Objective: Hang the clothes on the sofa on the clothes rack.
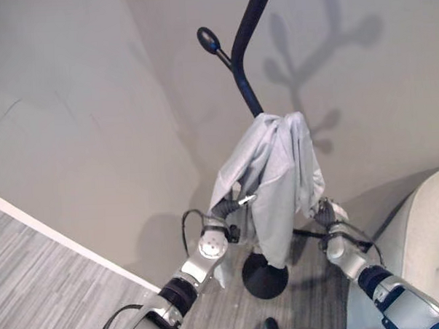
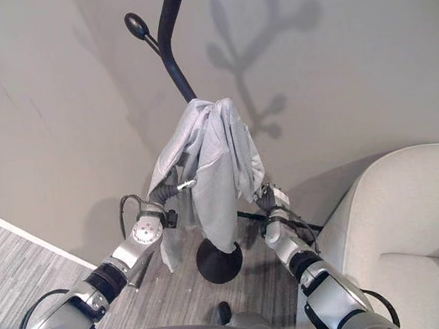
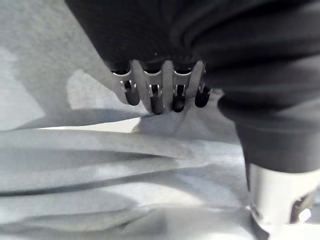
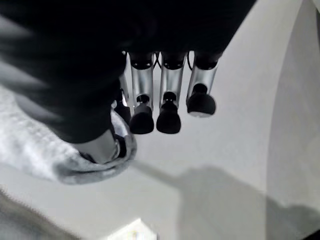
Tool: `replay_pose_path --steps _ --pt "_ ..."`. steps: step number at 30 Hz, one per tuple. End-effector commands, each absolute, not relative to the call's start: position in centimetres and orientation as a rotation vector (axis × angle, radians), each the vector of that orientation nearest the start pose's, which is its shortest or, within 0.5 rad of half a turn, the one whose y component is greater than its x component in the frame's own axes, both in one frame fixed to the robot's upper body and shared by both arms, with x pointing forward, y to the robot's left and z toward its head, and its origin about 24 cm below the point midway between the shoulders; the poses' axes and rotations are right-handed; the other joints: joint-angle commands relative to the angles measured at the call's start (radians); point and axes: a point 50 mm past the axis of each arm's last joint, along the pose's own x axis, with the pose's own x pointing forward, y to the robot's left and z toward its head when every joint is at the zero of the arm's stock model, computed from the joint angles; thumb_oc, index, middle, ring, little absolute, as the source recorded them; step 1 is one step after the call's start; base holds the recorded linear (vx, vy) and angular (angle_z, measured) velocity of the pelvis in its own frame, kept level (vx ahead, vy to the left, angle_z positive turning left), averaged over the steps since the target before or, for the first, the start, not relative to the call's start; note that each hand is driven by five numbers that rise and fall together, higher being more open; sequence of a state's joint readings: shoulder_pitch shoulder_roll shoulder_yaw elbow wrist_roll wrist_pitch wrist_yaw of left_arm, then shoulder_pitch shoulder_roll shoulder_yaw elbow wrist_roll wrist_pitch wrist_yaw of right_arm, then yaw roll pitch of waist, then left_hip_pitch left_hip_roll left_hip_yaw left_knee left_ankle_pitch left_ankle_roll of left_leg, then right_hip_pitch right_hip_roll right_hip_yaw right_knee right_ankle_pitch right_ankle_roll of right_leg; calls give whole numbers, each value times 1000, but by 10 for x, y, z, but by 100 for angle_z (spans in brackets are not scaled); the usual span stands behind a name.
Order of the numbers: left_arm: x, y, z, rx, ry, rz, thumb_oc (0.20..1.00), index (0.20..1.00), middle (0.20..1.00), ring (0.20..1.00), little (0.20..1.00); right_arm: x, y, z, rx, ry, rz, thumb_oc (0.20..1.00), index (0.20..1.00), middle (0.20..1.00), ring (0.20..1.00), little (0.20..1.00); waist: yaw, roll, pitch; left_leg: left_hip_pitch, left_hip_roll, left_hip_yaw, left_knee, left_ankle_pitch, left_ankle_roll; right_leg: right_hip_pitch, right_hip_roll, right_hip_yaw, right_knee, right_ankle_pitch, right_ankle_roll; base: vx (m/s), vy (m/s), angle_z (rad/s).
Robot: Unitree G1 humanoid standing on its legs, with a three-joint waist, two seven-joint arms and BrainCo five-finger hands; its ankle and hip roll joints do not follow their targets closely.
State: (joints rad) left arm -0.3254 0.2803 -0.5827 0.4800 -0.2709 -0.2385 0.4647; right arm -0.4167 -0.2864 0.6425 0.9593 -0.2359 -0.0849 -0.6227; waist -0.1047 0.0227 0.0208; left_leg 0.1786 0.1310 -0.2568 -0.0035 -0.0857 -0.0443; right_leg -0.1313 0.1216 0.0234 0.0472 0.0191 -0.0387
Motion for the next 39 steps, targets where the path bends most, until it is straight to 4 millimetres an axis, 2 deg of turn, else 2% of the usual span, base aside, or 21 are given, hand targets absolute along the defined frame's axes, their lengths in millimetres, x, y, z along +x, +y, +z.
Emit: replay_pose_path --steps 1,10,12,13,14,15,16,17,18,23,25,27,28,29,31,33,35,39 --pt "300 117 33 119 -78 6 1000 1000 1000 1000 1000 266 -173 -70 -1093 291 25 200 200 200 200 200 6 -13 13 90 12 20 -54 130 -54 95 -80 31 -134 34 100 -9 4 -12" --pt "290 116 16 123 -14 -15 1000 1000 1000 1000 1000 227 -182 -105 -1355 424 200 200 200 200 200 200 12 -4 23 80 10 22 -52 123 -54 90 -83 29 -134 32 102 -10 1 2" --pt "287 116 4 130 35 -2 1000 1000 1000 1000 1000 217 -185 -112 -1402 467 233 200 200 200 200 200 12 -5 26 79 10 23 -51 121 -55 89 -83 29 -134 32 102 -20 7 -8" --pt "284 120 -7 155 78 16 1000 1000 1000 1000 1000 213 -186 -115 -1413 488 251 200 200 200 200 200 10 -6 27 78 10 25 -52 118 -55 88 -84 31 -134 32 102 -16 18 -5" --pt "276 123 -26 176 162 38 1000 1000 1000 1000 1000 207 -186 -119 -1416 500 267 200 200 200 200 200 6 -9 28 80 10 30 -55 116 -54 87 -84 34 -134 33 103 -9 15 -5" --pt "277 122 -26 176 162 38 1000 1000 1000 1000 1000 207 -186 -119 -1417 501 267 200 200 200 200 200 7 -8 28 80 10 31 -55 116 -54 87 -84 35 -134 33 102 -3 15 -7" --pt "272 124 -36 184 209 49 1000 1000 1000 1000 1000 204 -186 -120 -1420 508 274 200 200 200 200 200 4 -10 29 81 10 33 -56 114 -54 85 -83 37 -134 34 103 -13 18 -9" --pt "260 129 -57 201 310 75 1000 1000 1000 1000 1000 202 -185 -122 -1425 509 285 200 200 200 200 200 1 -12 30 83 10 39 -59 112 -52 83 -82 40 -134 36 103 -13 18 -9" --pt "260 129 -57 201 310 75 1000 1000 1000 1000 1000 202 -185 -122 -1425 509 285 200 200 200 200 200 1 -12 30 83 10 39 -59 112 -52 83 -82 40 -134 36 103 -18 21 -6" --pt "224 142 -99 246 536 132 1000 1000 1000 1000 1000 198 -185 -124 -1421 519 283 200 200 200 200 200 -2 -20 27 88 13 50 -69 109 -51 78 -79 47 -134 38 103 -6 5 -2" --pt "219 144 -103 242 566 141 1000 1000 1000 1000 1000 197 -185 -124 -1424 519 283 200 200 200 200 200 -1 -21 26 90 14 53 -70 108 -51 78 -78 48 -134 39 103 0 0 0" --pt "203 150 -117 225 657 183 1000 1000 1000 1000 1000 198 -185 -124 -1420 525 273 200 200 200 200 200 0 -24 24 95 14 56 -74 107 -50 80 -76 50 -134 39 103 -2 4 -2" --pt "191 156 -125 229 719 212 1000 1000 1000 1000 1000 196 -185 -125 -1398 547 255 438 438 438 438 438 1 -27 21 96 14 59 -74 105 -49 82 -76 51 -134 38 103 0 0 0" --pt "187 158 -128 234 742 227 1000 1000 1000 1000 1000 195 -185 -125 -1385 557 245 1000 1000 1000 1000 1000 1 -28 20 97 14 61 -74 104 -49 82 -76 52 -134 38 103 0 0 0" --pt "179 163 -133 244 781 254 1000 1000 1000 1000 1000 190 -185 -129 -1356 599 244 1000 1000 1000 1000 1000 3 -30 18 98 14 59 -73 101 -48 84 -76 54 -134 37 101 0 0 0" --pt "159 175 -144 373 874 239 1000 1000 1000 1000 1000 180 -186 -134 -1262 686 197 1000 1000 1000 1000 1000 7 -37 11 98 12 59 -70 100 -48 88 -77 51 -134 37 100 0 0 0" --pt "155 177 -146 377 897 227 1000 1000 1000 1000 1000 176 -187 -137 -1225 722 171 1000 1000 1000 1000 1000 9 -37 10 97 12 60 -69 100 -48 89 -77 51 -134 37 99 0 0 0" --pt "125 192 -156 213 1005 280 1000 1000 1000 1000 1000 152 -191 -147 -1082 861 137 1000 1000 1000 1000 1000 15 -37 4 98 14 61 -70 102 -49 93 -78 46 -134 38 101 4 -1 2"
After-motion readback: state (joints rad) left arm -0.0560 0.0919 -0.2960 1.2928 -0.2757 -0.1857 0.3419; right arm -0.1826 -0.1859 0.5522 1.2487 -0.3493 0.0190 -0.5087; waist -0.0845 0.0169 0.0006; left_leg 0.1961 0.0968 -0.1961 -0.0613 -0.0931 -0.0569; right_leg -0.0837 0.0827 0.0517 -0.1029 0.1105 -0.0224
